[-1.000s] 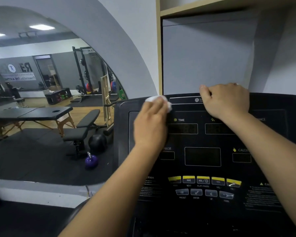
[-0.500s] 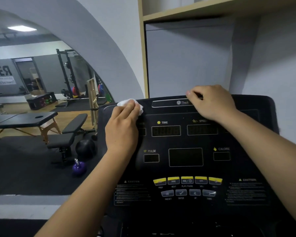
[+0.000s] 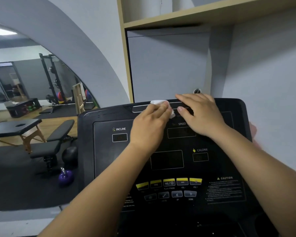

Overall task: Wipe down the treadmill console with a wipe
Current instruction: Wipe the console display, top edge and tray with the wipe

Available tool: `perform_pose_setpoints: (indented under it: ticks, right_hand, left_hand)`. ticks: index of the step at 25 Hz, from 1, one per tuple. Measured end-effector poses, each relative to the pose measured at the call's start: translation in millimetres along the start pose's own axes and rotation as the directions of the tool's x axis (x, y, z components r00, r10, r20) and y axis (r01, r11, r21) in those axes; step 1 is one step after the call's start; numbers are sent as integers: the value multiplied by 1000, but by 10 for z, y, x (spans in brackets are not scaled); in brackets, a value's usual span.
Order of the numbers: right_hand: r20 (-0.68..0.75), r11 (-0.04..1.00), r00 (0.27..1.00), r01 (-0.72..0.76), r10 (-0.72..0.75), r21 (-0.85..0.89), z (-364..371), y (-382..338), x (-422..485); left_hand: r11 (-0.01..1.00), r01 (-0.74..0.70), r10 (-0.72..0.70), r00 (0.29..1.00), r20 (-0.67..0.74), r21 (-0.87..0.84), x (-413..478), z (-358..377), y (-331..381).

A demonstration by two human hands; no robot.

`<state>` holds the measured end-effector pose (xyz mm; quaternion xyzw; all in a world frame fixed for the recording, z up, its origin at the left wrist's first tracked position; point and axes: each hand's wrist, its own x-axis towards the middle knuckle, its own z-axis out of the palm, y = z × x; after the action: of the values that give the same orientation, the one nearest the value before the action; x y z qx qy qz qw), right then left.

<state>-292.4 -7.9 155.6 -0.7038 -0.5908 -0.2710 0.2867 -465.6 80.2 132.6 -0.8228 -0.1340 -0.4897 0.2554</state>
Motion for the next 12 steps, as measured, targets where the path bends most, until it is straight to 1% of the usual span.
perform_pose_setpoints:
  ticks: [2, 4, 8, 12]
  right_hand:
    - [38, 999, 999, 1, -2, 39, -50, 7, -5]
    - [41, 999, 999, -16, 15, 44, -59, -15, -1]
    - [28, 997, 999, -22, 19, 76, -80, -45, -2]
    - [15, 995, 999, -31, 30, 99, -76, -49, -4]
  left_hand:
    - [998, 52, -52, 999, 10, 24, -117, -105, -177]
    - [994, 98, -98, 995, 9, 54, -275, -202, -337]
    - [990, 100, -101, 995, 4, 104, -447, -356, -615]
    - [978, 191, -193, 981, 14, 81, -436, -368, -577]
